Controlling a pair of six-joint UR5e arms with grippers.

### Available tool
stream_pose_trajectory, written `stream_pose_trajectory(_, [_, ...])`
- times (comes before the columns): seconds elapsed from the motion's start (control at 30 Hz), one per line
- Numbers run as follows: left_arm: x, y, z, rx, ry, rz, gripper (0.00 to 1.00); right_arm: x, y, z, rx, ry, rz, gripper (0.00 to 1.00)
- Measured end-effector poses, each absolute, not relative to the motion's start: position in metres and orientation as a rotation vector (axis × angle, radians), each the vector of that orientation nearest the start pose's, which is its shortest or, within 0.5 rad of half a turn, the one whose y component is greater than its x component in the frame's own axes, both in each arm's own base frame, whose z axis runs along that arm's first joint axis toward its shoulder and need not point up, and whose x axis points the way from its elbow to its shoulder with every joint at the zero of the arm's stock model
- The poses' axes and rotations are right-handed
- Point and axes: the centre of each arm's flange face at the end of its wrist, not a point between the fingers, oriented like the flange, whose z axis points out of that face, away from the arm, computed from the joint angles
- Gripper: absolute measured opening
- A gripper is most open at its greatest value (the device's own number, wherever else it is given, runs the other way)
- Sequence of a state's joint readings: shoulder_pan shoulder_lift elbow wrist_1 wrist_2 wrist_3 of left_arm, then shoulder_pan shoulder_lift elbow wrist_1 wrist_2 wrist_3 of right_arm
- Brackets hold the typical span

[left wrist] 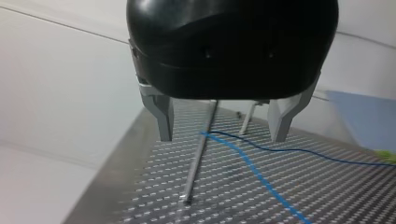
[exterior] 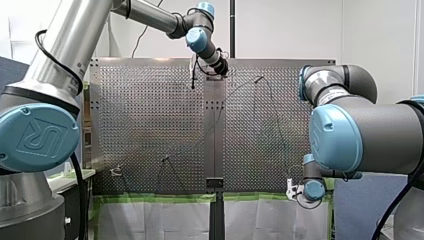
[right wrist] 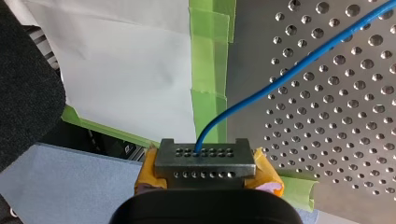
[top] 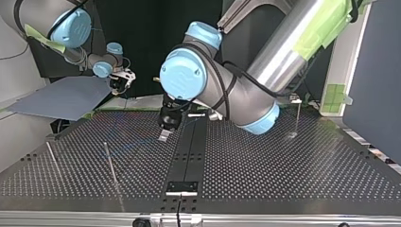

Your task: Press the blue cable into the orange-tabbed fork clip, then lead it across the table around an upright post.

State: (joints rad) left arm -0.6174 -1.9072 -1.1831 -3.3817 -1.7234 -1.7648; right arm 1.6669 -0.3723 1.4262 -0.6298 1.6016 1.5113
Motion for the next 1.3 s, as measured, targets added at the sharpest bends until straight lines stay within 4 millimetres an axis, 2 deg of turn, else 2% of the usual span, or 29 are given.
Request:
stream_pose_trajectory(0.33, [0.410,-0.425,0.487,0.102,1.680,-0.485,1.00,0.191,-0.623,-0.156,1.617,-1.409,0.967,0.00])
stream_pose_trajectory(0.97, [0.357,-0.389,0.518,0.085,1.490,-0.527,1.00,0.194,-0.622,-0.156,1.625,-1.408,0.968,0.00])
stream_pose_trajectory(1.23, [0.345,-0.380,0.510,0.069,1.444,-0.548,1.00,0.195,-0.621,-0.156,1.629,-1.404,0.967,0.00])
stream_pose_trajectory(1.3, [0.345,-0.381,0.500,0.067,1.448,-0.552,1.00,0.196,-0.621,-0.156,1.632,-1.403,0.966,0.00])
